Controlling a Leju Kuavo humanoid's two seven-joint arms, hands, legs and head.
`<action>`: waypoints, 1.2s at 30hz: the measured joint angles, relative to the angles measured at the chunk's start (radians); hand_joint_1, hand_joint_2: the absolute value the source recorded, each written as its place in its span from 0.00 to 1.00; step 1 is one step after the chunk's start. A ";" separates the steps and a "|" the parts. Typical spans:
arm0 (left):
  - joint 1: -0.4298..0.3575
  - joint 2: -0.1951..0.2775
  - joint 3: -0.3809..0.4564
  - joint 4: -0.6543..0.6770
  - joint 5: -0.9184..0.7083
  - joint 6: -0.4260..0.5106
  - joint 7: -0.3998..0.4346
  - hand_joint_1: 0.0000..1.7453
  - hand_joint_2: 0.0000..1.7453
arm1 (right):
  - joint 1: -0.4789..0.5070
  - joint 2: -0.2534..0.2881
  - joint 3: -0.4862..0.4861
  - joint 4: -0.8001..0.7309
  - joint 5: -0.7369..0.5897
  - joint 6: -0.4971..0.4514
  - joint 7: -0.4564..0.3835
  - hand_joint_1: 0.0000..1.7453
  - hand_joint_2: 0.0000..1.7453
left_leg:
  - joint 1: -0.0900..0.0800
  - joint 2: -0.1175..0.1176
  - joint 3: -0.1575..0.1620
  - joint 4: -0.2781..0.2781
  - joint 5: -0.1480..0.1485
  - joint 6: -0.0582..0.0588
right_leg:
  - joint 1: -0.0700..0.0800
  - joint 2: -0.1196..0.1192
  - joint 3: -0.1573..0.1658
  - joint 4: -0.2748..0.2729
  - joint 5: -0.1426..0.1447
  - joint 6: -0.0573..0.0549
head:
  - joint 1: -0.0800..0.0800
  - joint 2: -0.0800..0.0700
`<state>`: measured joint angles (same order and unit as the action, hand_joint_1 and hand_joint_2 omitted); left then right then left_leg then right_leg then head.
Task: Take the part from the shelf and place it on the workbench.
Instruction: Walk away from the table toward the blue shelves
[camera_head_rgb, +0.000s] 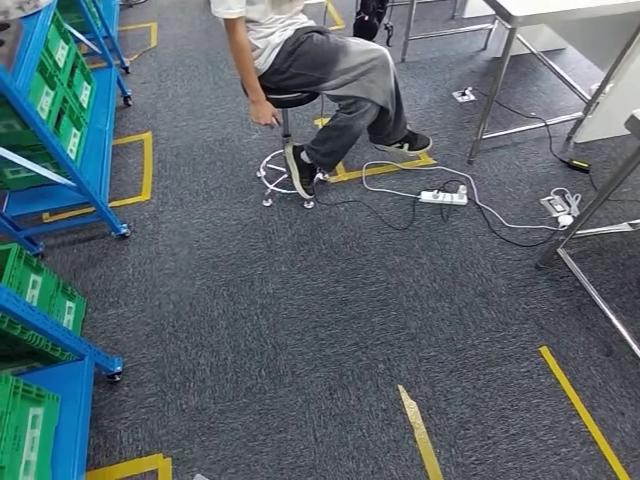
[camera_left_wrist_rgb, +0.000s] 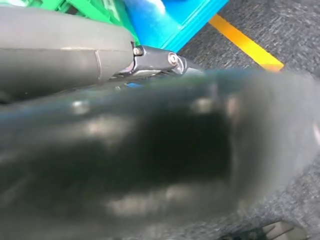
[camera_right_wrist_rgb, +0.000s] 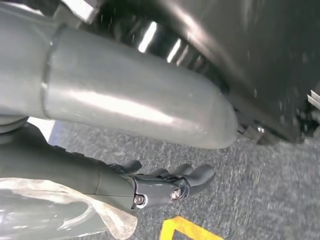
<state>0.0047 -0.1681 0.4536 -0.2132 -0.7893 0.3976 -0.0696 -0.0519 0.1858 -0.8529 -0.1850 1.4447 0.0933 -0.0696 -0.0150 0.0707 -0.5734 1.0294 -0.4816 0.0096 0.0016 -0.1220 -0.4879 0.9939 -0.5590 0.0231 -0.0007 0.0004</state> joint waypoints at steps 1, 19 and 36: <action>0.002 0.000 0.000 0.000 -0.006 -0.001 0.001 0.00 0.00 | -0.003 0.001 0.005 0.000 0.003 0.001 0.003 0.00 0.00 | 0.000 -0.011 0.000 -0.003 0.000 0.006 | 0.000 -0.012 0.008 -0.001 -0.003 0.004 | 0.000 0.000; 0.001 0.017 -0.012 0.000 -0.091 -0.010 -0.030 0.00 0.00 | -0.009 -0.007 0.004 -0.001 -0.057 -0.029 -0.024 0.00 0.00 | 0.015 -0.165 -0.030 0.032 -0.014 -0.012 | -0.021 0.161 -0.042 0.012 0.039 -0.005 | 0.005 0.000; -0.012 0.009 -0.050 0.008 -0.130 -0.042 0.008 0.00 0.00 | -0.008 -0.031 -0.014 -0.003 -0.076 -0.044 -0.002 0.00 0.00 | 0.014 -0.060 0.006 -0.015 0.005 0.023 | -0.014 0.090 -0.069 0.129 -0.064 0.027 | 0.006 0.000</action>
<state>-0.0071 -0.1594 0.4040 -0.2052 -0.9189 0.3560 -0.0615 -0.0595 0.1545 -0.8670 -0.1877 1.3685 0.0492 -0.0720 -0.0009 0.0105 -0.5675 1.0144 -0.4764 0.0328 -0.0124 -0.0319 -0.5566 1.1226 -0.6233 0.0498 0.0053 0.0004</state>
